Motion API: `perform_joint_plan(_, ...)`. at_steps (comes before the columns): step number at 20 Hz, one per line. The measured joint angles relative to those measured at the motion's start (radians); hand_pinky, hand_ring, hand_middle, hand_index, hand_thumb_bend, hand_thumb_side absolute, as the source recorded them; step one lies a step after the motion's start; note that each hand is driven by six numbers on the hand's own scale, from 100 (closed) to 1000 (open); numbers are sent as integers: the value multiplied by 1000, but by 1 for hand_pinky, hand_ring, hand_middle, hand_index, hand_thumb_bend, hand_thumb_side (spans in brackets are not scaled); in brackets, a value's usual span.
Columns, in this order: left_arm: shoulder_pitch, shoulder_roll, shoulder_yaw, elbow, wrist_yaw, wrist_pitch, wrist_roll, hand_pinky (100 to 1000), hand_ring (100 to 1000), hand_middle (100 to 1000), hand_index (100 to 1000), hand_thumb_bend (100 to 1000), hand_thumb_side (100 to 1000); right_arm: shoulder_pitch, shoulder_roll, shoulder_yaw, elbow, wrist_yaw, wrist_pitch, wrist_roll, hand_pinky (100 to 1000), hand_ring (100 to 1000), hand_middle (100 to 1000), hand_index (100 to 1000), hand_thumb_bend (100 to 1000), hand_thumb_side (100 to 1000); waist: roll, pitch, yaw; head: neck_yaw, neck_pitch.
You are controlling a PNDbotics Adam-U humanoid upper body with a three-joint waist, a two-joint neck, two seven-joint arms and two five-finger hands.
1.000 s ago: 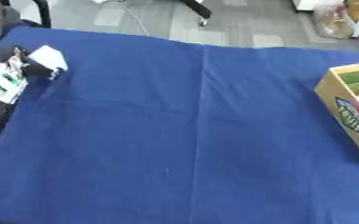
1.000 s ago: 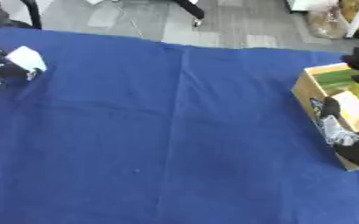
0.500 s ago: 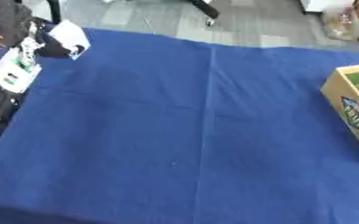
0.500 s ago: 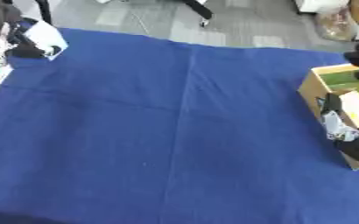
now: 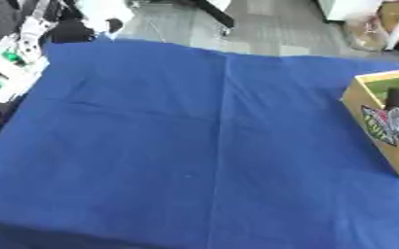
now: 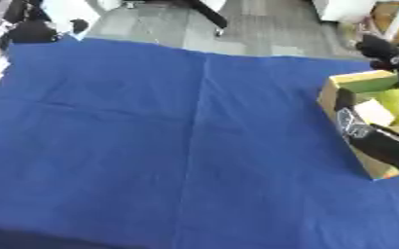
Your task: Pick up the objects with one hand, pass them to the other hand, and then place them into the box on the other side of the table.
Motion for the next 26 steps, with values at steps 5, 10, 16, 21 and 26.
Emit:
perform_joint_plan(5,47,-67,-50,-214,78,-8,0,570,373,376,517,769,269,-86,29,57,-36,22,-33,77,812,831,813,897,137,177,2,-10,6,-12,9)
perform_joint_plan(10,65,-114,-118,-267,155,-22,-32,574,376,379,518,772,241,-147,63,116,-53,38,-74,165,815,833,821,891,208,223,5,-12,12,-13,17)
perform_joint_plan(16,82,-132,-191,-269,265,-22,-40,581,380,384,523,765,222,-171,92,158,-53,40,-110,221,825,854,850,901,278,274,5,-12,14,-13,18)
perform_joint_plan(21,80,-131,-236,-258,308,-16,-98,584,382,387,529,763,225,-186,96,181,-51,39,-139,257,842,884,901,923,431,321,5,-12,15,-8,19)
perform_joint_plan(26,78,-110,-263,-248,338,-13,-164,581,385,391,535,761,212,-196,90,190,-42,65,-179,298,845,885,915,917,563,260,5,-12,15,-7,26)
